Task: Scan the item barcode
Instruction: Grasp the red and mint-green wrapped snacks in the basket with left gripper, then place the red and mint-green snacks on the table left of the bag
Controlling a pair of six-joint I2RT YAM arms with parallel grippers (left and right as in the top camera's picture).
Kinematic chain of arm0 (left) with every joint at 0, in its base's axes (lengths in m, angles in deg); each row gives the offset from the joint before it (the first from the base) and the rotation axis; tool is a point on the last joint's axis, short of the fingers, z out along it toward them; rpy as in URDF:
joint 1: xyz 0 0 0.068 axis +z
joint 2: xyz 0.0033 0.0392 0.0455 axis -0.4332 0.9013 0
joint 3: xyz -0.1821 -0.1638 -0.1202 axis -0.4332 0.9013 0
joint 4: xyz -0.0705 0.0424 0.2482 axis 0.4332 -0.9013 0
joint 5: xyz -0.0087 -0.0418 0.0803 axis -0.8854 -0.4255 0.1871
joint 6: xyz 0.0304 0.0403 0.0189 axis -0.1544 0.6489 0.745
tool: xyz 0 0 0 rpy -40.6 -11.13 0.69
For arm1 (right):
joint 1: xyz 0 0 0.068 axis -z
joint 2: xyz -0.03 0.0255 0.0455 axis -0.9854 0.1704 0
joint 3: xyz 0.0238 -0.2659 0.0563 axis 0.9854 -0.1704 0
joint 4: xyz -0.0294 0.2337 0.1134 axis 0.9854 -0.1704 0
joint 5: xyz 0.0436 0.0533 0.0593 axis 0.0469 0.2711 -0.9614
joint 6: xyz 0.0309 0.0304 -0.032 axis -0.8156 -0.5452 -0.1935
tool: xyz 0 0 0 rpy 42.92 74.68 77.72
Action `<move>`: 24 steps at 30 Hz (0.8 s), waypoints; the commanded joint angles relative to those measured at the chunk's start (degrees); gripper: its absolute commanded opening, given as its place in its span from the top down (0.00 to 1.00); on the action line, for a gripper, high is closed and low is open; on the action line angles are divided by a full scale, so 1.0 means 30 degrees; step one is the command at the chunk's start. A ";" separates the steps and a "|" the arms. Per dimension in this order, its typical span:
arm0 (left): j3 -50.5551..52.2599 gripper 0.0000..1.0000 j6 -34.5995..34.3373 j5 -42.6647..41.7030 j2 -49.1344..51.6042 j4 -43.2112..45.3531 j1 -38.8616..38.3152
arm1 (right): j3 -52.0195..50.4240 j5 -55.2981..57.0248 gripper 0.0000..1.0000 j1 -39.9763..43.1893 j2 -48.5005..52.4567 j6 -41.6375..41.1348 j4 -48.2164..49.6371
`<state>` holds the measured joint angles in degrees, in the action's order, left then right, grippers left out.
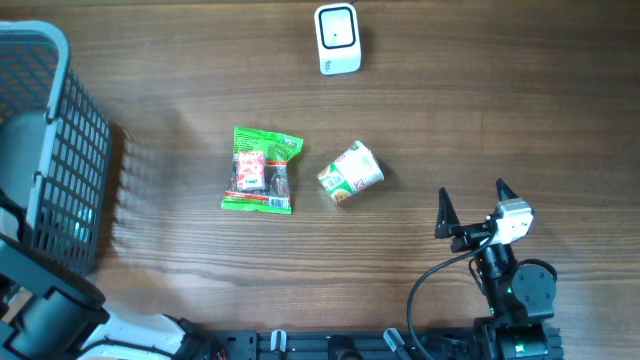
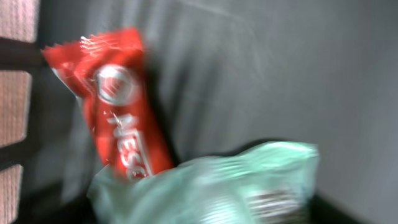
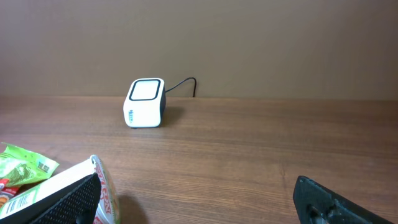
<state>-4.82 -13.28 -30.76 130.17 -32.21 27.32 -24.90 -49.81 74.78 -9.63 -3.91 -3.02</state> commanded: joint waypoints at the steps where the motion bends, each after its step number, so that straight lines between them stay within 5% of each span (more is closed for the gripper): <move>1: 0.1253 0.68 -0.0262 -0.0896 0.0648 0.0685 0.0036 | -0.0022 -0.0160 0.00 0.0058 -0.0080 -0.0036 0.0080; 2: 0.1253 0.86 -0.0255 -0.0925 0.0648 0.0780 0.0036 | -0.0022 -0.0160 0.00 0.0058 -0.0080 -0.0036 0.0080; 4: 0.1151 0.96 -0.0102 -0.0976 0.0641 0.0831 0.0036 | -0.0022 -0.0160 0.00 0.0058 -0.0080 -0.0044 0.0073; 14: -0.5588 0.96 -0.0109 -0.1311 -0.4233 -0.1661 0.0036 | -0.0022 -0.0160 0.01 0.0058 -0.0080 -0.0044 0.0073; 20: -0.9311 0.95 -0.0117 -0.8065 -0.9967 -0.1195 0.0036 | -0.0022 -0.0160 0.00 0.0058 -0.0080 -0.0044 0.0080; 24: -0.9311 0.94 0.0918 -1.2713 -1.2808 -0.3512 -0.1392 | -0.0022 -0.0160 0.00 0.0058 -0.0080 -0.0036 0.0080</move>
<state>-32.32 -13.35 -58.04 94.63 -39.23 26.89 -24.90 -49.81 74.78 -9.63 -3.91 -3.04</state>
